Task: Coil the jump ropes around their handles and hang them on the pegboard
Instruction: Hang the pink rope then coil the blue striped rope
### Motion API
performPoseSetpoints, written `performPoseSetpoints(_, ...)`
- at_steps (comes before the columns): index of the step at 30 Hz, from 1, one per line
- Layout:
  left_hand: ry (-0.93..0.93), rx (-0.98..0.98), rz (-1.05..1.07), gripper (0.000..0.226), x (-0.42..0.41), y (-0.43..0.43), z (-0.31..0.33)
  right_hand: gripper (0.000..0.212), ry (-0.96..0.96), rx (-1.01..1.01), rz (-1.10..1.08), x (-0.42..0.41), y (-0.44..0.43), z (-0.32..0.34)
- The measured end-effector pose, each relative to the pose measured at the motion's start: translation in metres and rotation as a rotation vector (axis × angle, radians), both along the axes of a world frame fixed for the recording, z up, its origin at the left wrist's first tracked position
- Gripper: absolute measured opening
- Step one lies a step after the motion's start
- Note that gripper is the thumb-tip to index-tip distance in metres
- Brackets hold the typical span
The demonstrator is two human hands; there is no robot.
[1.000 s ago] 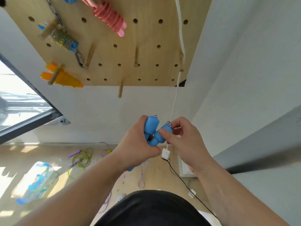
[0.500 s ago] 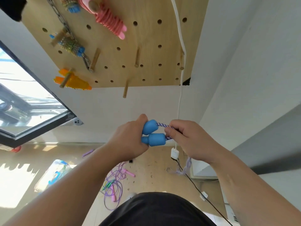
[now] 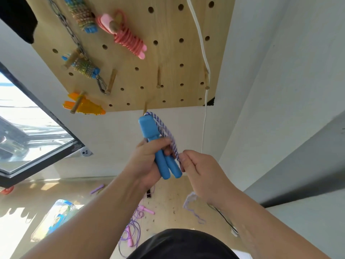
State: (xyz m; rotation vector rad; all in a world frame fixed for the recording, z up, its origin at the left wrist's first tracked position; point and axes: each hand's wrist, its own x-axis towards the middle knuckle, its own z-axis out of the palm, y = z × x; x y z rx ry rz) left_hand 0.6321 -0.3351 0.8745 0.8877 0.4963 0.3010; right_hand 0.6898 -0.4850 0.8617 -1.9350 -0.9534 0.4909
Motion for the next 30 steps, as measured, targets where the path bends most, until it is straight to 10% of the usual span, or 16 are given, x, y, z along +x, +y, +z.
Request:
performPoseSetpoints(14,-0.125,-0.278,-0.047,0.008,-0.011,0.001,0.000,0.038,-0.458,-0.099,-0.139,-0.021,0.015,-0.001)
performPoseSetpoints(21,-0.203,-0.303,-0.061,0.038,-0.014,0.014,-0.010,0.033,-0.711,-0.198,-0.086,-0.027,0.023,0.002)
performPoseSetpoints(30,-0.396,-0.312,-0.008,0.036,-0.001,0.029,0.000,0.030,-0.212,-0.212,-0.077,-0.038,0.042,0.021)
